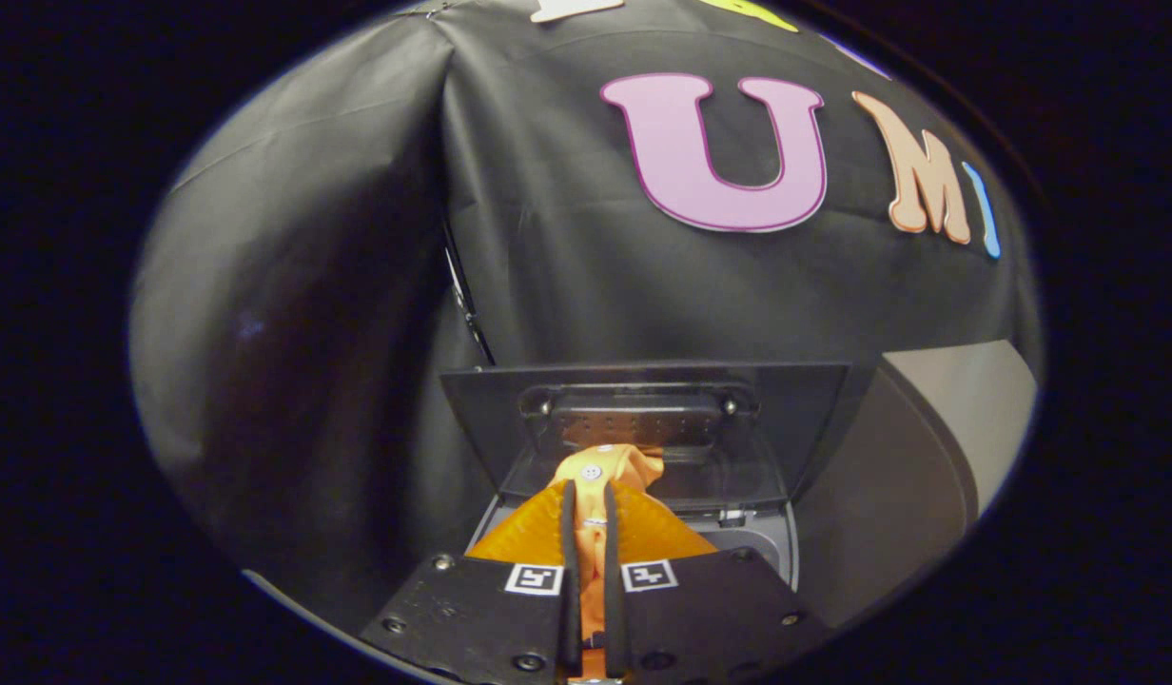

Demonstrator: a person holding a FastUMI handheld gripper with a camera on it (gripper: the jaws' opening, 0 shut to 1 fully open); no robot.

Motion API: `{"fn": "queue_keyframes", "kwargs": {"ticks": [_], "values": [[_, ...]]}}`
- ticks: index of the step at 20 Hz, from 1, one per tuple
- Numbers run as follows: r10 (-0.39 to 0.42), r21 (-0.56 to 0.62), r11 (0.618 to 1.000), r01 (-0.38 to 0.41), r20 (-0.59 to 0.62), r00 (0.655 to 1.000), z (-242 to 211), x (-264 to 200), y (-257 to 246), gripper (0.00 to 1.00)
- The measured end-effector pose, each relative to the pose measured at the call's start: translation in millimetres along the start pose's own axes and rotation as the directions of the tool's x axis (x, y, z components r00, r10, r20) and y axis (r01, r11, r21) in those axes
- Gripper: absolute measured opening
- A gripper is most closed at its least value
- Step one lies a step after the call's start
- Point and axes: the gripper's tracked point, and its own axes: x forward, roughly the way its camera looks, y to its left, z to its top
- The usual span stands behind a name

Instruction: Put the clothes into the washing machine and then close the washing machine lid.

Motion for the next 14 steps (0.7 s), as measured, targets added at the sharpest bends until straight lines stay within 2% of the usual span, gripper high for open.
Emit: {"fn": "queue_keyframes", "kwargs": {"ticks": [3,4,9,10,14], "values": [[-0.078,0.014,0.997,0.078,0.042,0.996,4.8,6.9,-19.5,0.2],[-0.087,0.022,0.996,0.085,0.07,0.994,9.5,7.4,-23.5,0.19],[-0.013,0.006,1.0,0.012,0.199,0.98,48.7,3.0,-8.7,0.84],[-0.021,0.006,1.0,0.02,0.228,0.973,59.1,2.9,-7.6,0.97],[-0.066,-0.053,0.995,0.085,0.291,0.954,85.4,21.1,-12.0,0.97]]}}
